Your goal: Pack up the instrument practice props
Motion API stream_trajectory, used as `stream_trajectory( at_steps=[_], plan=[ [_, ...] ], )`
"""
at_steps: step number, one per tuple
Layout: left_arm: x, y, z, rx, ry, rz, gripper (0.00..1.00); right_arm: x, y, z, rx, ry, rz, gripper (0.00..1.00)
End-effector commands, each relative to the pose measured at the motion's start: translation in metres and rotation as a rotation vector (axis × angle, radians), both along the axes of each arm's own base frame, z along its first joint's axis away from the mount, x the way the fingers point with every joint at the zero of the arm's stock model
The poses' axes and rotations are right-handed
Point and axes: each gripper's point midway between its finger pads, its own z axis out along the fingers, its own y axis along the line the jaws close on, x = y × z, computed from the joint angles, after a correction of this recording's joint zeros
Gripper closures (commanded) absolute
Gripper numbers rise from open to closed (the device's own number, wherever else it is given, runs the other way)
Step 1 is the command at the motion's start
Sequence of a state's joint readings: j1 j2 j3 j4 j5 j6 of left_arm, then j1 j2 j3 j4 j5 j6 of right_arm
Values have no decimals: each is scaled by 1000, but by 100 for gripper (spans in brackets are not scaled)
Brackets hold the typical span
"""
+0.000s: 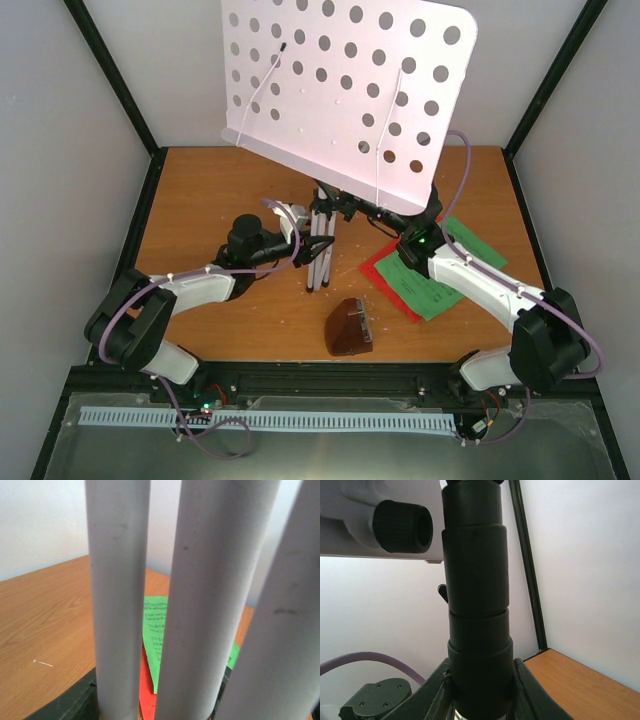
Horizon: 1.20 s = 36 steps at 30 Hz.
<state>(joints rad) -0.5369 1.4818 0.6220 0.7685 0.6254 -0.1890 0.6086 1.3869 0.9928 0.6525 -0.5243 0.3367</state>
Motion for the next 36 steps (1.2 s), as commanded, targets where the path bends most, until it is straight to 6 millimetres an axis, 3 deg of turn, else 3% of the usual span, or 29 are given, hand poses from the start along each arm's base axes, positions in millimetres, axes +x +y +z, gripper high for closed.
stream_trajectory(
  at_steps=[1, 7, 12, 17, 23, 29, 36],
  plan=[
    [7, 5, 26, -54, -11, 43, 79, -4, -15, 34, 85, -41, -76, 97],
    [0, 16, 42, -52, -7, 84, 99, 28, -31, 41, 77, 33, -227, 97],
    [-9, 27, 57, -38, 25, 114, 100, 61, -51, 29, 129, 164, -295, 97],
    [-23, 43, 57, -30, 100, 142, 100, 87, -53, -24, 126, 318, -322, 97],
    [-38, 54, 44, -24, 204, 152, 100, 100, -47, -83, 98, 439, -326, 97],
    [-40, 58, 25, -26, 308, 177, 100, 103, -44, -149, 27, 540, -337, 96],
    [-37, 61, 10, -32, 383, 214, 100, 99, -41, -196, -21, 590, -319, 84]
  ],
)
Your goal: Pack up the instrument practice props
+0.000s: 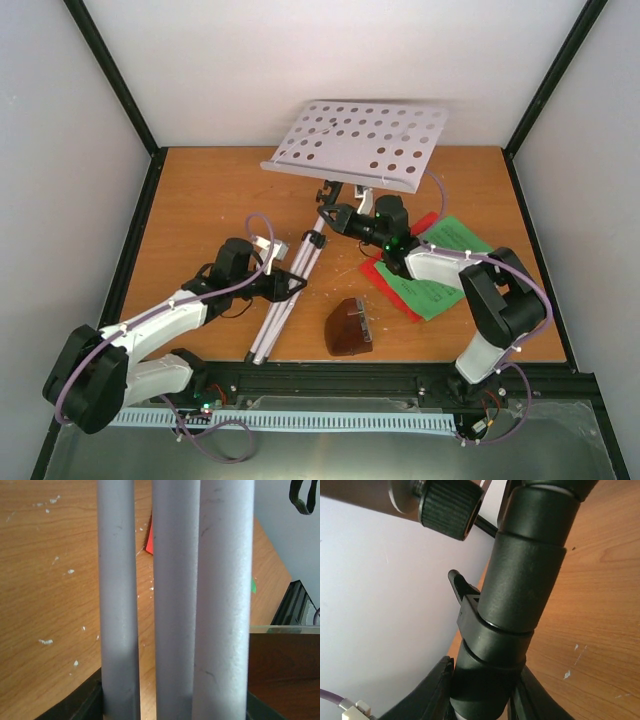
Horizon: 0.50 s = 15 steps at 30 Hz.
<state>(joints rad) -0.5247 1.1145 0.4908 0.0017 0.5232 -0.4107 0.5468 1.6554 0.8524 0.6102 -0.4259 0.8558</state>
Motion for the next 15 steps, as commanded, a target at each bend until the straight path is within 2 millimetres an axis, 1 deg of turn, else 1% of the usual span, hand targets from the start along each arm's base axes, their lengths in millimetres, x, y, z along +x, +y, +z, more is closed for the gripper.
stream_trajectory(
  at_steps=[1, 4, 5, 9, 15],
  plan=[
    [34, -3, 95, -206, -263, 85, 100, 33, -32, -7, -131, -224, -136, 82],
    [30, -9, 101, -262, -239, 60, 100, 29, -32, -14, -130, -233, -129, 75],
    [30, -10, 103, -278, -228, 59, 100, 27, -33, -16, -131, -238, -127, 71],
    [32, -11, 98, -294, -172, 77, 100, 22, -34, -22, -140, -245, -114, 61],
    [36, -9, 87, -285, -131, 93, 100, 14, -37, -30, -144, -247, -109, 52]
  ],
)
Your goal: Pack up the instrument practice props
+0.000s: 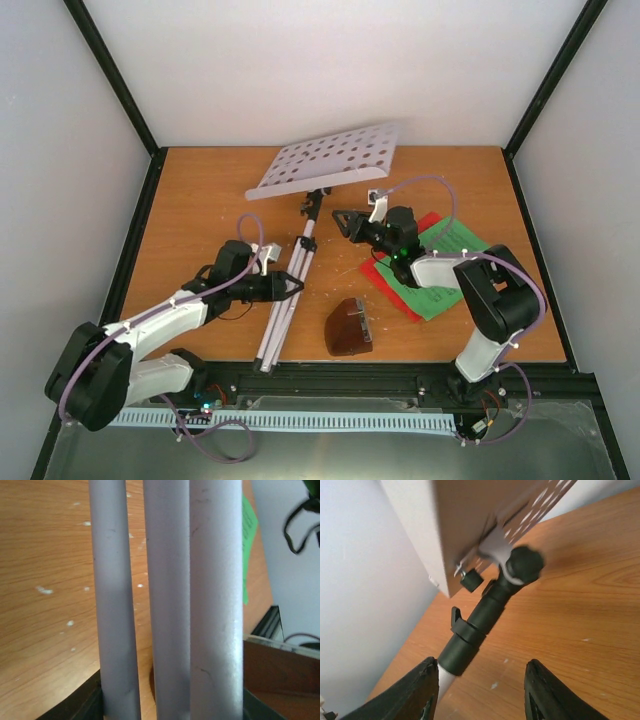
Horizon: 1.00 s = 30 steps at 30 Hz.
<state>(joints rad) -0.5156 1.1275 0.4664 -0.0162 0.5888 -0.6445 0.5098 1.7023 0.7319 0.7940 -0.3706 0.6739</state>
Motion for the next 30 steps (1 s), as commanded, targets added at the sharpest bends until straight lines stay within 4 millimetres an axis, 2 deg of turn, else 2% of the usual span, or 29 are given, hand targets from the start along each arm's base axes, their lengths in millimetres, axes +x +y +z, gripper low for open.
stream_trajectory(
  at_steps=[1, 8, 12, 19, 26, 30],
  plan=[
    [50, -10, 100, -184, -389, 56, 100, 5, -12, 2, -37, -90, -47, 51],
    [54, -7, 87, -129, -385, 60, 100, -4, -19, 5, -50, -115, -51, 47],
    [62, 1, 74, -12, -401, 74, 100, -11, -31, 10, -65, -133, -75, 41],
    [74, 13, 43, 212, -394, 46, 100, -20, -71, 25, -186, -188, -197, 24],
    [82, 0, 26, 312, -373, 14, 100, -32, -117, 63, -385, -311, -356, 8],
    [85, -5, 16, 363, -360, 2, 100, -41, -136, 76, -441, -354, -430, 4]
  ],
)
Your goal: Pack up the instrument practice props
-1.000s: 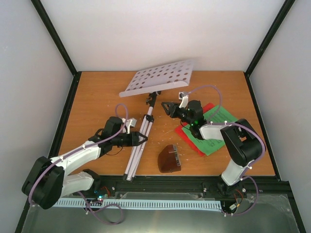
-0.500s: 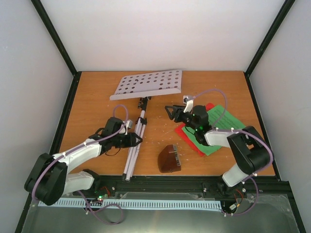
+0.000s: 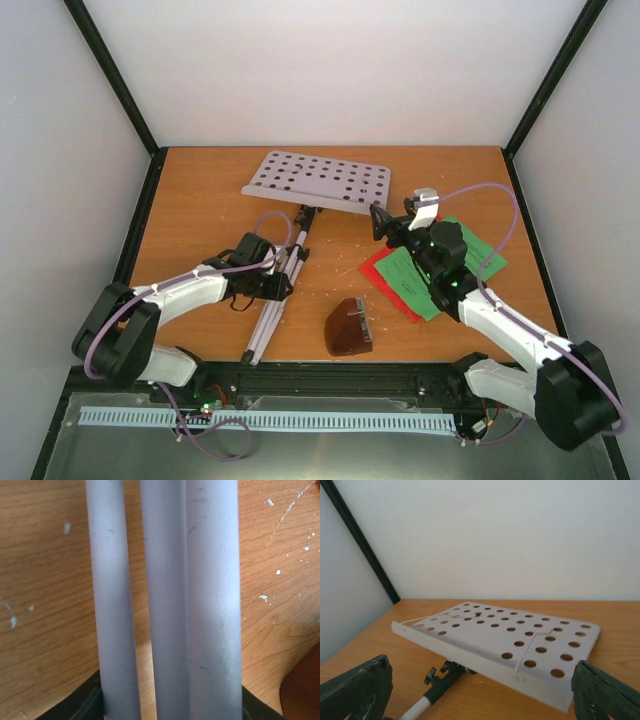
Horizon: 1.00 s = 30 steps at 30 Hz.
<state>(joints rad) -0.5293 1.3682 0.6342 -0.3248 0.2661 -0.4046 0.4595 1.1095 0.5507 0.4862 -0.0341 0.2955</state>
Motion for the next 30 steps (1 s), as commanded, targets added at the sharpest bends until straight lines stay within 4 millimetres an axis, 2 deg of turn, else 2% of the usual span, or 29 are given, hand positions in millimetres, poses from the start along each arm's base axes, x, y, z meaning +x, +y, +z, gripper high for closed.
stream_trajectory(
  at_steps=[1, 5, 10, 14, 24, 30],
  plan=[
    [62, -47, 84, -93, -387, -123, 99, -5, -32, -9, -144, -7, -135, 4],
    [63, -53, 79, -91, -367, -133, 94, -10, -40, -6, -144, -23, -167, 3],
    [64, -54, 75, -98, -350, -118, 75, -11, -41, -8, -139, -18, -172, 3],
    [64, -53, 71, -87, -340, -112, 65, -11, -41, -9, -136, -16, -173, 3],
    [62, -51, 67, -85, -334, -109, 48, -12, -41, -8, -129, -20, -170, 2],
    [60, -56, 79, -128, -364, -124, 37, -14, -32, 2, -129, -31, -115, 2]
  ],
)
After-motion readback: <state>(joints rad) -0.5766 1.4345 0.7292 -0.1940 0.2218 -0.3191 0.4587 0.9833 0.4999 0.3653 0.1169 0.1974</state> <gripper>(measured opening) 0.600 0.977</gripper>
